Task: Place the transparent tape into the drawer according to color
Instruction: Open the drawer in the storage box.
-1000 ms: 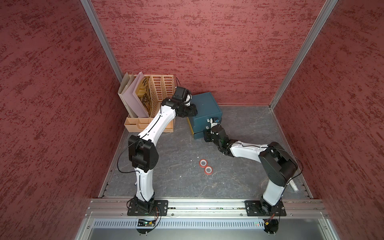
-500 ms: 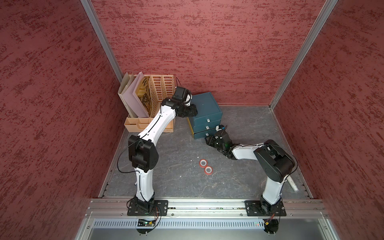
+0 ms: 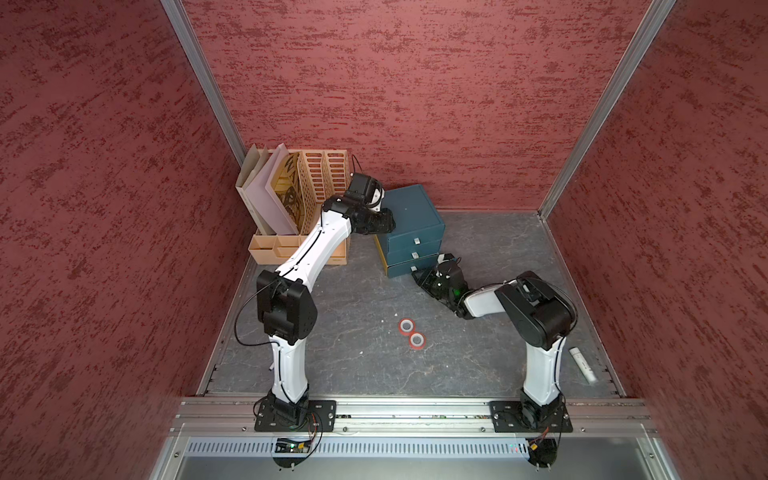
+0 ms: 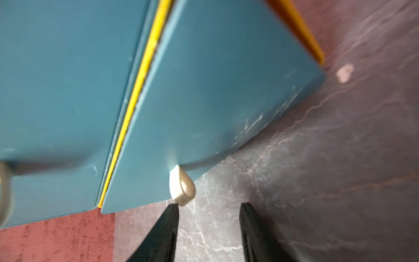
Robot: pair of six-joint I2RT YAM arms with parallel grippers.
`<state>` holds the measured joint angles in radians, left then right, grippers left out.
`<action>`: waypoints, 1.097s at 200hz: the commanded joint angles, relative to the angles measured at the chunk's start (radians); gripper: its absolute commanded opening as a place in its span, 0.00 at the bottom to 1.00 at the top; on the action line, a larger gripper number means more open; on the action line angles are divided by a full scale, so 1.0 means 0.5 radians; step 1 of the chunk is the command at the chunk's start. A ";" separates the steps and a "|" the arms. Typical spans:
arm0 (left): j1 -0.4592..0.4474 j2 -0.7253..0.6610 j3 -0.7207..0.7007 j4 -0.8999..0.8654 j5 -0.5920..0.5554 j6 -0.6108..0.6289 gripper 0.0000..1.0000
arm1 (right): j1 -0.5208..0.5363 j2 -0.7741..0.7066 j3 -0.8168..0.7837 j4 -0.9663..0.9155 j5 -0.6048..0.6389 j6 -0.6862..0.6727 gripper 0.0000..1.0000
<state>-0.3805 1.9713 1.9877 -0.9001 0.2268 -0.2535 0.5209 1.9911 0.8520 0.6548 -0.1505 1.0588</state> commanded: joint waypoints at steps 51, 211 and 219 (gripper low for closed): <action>-0.024 0.022 0.015 -0.064 0.071 0.044 0.51 | -0.016 0.026 -0.060 0.365 -0.034 0.085 0.46; -0.027 0.024 0.040 -0.089 0.071 0.053 0.51 | -0.030 0.098 -0.049 0.514 0.008 0.106 0.00; -0.028 0.029 0.043 -0.091 0.071 0.056 0.51 | -0.029 0.090 -0.059 0.524 0.003 0.113 0.00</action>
<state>-0.3805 1.9713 1.9903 -0.9062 0.2276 -0.2523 0.5133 2.0350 0.8356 0.8631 -0.1562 1.1175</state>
